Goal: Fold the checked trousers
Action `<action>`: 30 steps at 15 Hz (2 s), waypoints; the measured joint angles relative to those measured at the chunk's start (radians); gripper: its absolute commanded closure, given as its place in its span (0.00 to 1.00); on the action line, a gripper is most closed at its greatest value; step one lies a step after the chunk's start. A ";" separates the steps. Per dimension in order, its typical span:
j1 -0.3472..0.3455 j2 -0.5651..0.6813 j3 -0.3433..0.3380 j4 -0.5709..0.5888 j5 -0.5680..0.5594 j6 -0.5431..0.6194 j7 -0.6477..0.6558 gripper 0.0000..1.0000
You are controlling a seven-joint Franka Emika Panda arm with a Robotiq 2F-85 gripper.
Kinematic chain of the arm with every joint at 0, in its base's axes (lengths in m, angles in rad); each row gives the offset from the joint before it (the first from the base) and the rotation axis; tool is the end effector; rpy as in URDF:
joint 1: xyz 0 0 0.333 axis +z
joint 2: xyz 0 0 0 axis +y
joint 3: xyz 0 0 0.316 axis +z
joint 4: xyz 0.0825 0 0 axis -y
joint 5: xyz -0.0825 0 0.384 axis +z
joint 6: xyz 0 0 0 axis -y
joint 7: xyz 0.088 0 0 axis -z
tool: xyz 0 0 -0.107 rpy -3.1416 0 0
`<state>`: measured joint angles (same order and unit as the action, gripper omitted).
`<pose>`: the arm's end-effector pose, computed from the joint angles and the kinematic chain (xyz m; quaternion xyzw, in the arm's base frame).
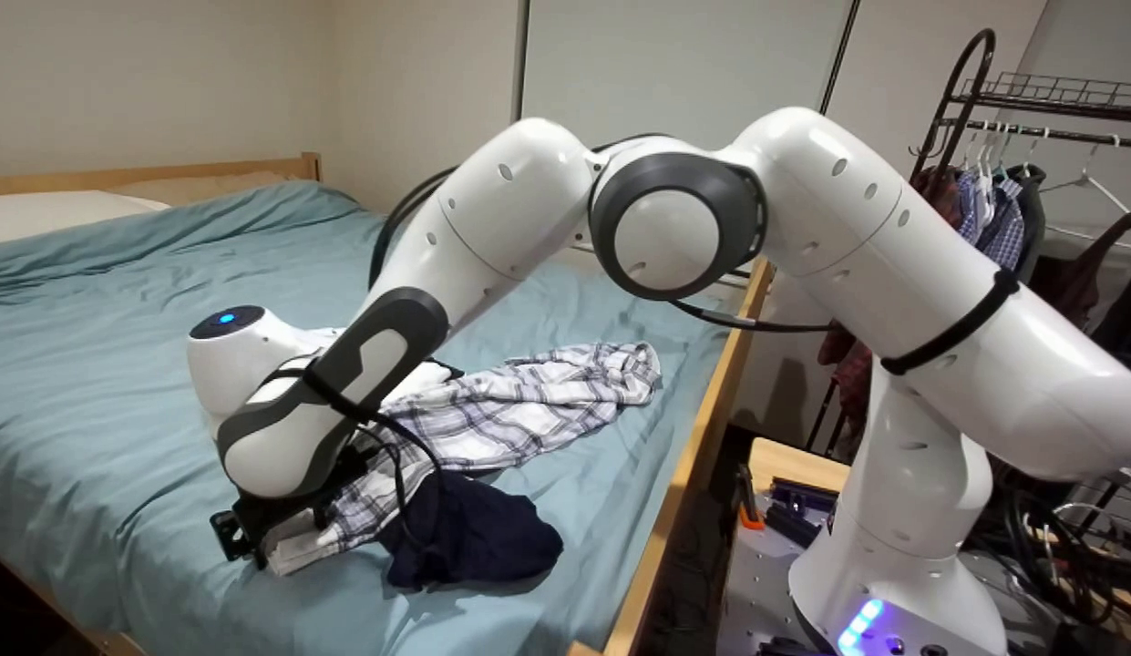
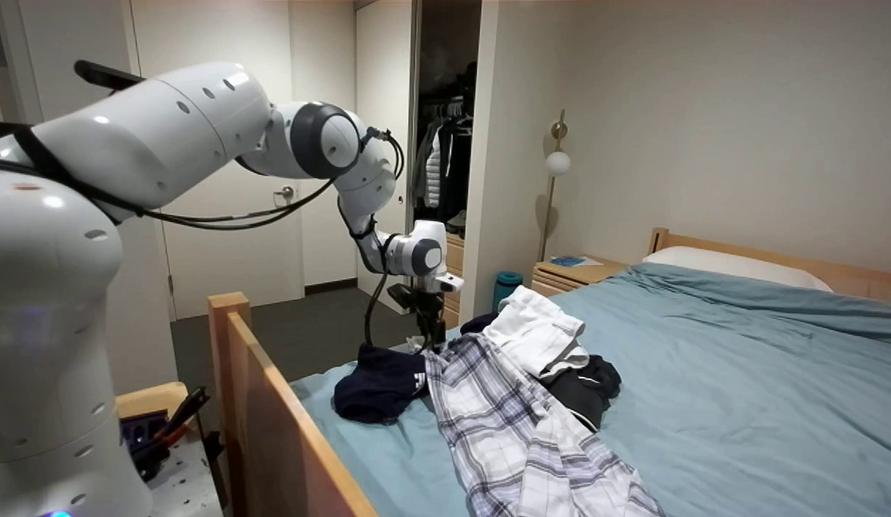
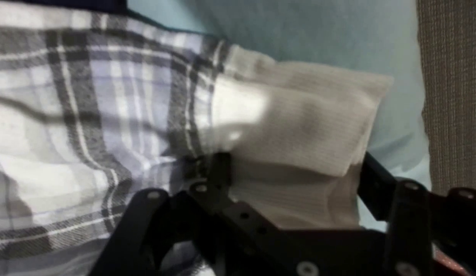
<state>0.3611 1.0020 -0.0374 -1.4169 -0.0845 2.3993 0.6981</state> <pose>0.6743 0.2305 0.0919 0.9882 -0.1466 0.0130 0.0432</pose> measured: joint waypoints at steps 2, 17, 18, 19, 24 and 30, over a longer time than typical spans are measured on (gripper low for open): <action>-0.005 -0.001 0.000 0.001 0.004 -0.001 0.000 0.59; 0.013 -0.099 -0.023 -0.109 0.004 0.058 0.009 0.94; 0.024 -0.128 -0.036 -0.148 0.004 0.080 0.031 0.94; 0.037 -0.163 -0.054 -0.191 0.002 0.105 0.057 0.94; 0.056 -0.317 -0.097 -0.405 -0.009 0.262 0.082 0.94; -0.088 -0.305 0.034 -0.419 0.025 0.396 -0.204 0.94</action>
<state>0.2727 0.6975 -0.0035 -1.8356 -0.0595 2.7951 0.4941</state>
